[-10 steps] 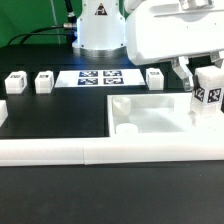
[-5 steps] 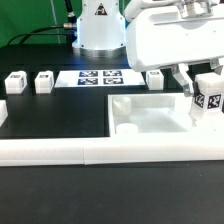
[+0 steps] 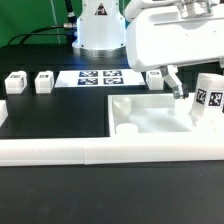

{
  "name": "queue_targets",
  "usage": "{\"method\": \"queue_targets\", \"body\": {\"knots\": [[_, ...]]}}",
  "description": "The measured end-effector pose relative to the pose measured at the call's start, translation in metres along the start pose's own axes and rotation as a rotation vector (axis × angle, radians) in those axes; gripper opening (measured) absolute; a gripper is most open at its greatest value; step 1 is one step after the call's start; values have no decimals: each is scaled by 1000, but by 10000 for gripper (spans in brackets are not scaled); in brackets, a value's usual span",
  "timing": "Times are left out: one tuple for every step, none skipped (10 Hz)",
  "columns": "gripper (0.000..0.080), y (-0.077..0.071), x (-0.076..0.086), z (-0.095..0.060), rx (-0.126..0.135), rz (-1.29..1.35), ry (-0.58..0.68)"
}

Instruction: Assemble square table

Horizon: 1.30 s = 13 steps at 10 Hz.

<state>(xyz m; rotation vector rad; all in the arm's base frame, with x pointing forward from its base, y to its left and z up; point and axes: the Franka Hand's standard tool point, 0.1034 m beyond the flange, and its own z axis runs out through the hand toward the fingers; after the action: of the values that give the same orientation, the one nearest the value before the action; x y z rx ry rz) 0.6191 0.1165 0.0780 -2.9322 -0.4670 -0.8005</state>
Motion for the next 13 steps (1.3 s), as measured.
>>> {"method": "queue_targets", "body": {"knots": [[641,0,0,0,0,0,0],[648,0,0,0,0,0,0],[649,0,0,0,0,0,0],[649,0,0,0,0,0,0],[649,0,0,0,0,0,0],[649,0,0,0,0,0,0],[649,-2,-1,1,9,16,-33],[649,-7,5,-3,27,42,-102],[649,-4,15,-6,24,44,-91],[649,-5,11,-4,32,47,-127],[649,-8,9,-2,56,53,-216],[649,-10,10,-2,72,64,-285],[649,-11,9,-2,87,65,-346]]}}
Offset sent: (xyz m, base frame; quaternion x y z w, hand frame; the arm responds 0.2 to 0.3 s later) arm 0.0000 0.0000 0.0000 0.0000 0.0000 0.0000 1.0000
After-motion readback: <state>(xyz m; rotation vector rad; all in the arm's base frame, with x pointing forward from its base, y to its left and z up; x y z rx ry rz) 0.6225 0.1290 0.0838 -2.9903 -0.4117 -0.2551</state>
